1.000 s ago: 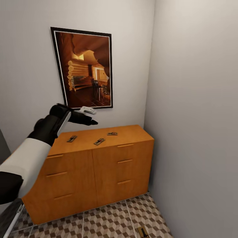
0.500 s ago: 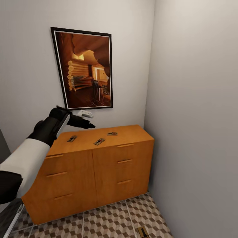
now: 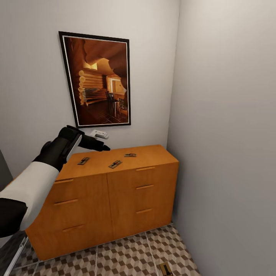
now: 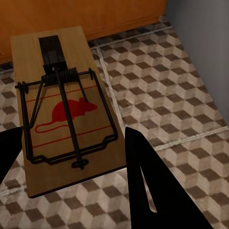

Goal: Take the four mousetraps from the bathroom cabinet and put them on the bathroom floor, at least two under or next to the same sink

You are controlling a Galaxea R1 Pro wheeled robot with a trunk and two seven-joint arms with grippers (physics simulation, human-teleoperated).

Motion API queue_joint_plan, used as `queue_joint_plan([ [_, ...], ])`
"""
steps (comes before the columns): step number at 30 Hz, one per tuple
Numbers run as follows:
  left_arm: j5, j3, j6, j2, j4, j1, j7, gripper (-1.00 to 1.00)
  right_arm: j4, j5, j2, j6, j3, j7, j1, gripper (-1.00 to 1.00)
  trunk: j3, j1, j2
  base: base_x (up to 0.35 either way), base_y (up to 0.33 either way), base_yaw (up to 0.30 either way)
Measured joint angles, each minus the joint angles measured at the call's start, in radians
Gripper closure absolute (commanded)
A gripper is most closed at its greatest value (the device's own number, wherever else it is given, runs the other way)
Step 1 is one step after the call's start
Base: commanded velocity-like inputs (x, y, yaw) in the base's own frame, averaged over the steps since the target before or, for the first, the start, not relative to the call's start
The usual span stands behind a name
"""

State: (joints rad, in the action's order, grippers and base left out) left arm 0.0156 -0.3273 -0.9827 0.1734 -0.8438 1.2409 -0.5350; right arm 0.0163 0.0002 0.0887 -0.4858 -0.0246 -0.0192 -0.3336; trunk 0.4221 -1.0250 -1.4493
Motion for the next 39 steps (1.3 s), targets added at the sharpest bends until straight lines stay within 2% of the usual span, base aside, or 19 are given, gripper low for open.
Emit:
queue_joint_plan([
  [13,-0.001,-0.02,0.024,-0.007,0.003,-0.001,0.0,-1.0,0.0,0.0,0.0,0.0,0.0,0.0,0.0,1.0,0.014,0.0,0.0,0.028,0.0,0.0],
  [39,0.001,-0.021,0.025,-0.006,0.022,-0.018,0.0,-1.0,0.0,0.0,0.0,0.002,0.0,0.0,0.0,1.0,0.056,0.0,0.0,0.147,0.0,0.0],
])
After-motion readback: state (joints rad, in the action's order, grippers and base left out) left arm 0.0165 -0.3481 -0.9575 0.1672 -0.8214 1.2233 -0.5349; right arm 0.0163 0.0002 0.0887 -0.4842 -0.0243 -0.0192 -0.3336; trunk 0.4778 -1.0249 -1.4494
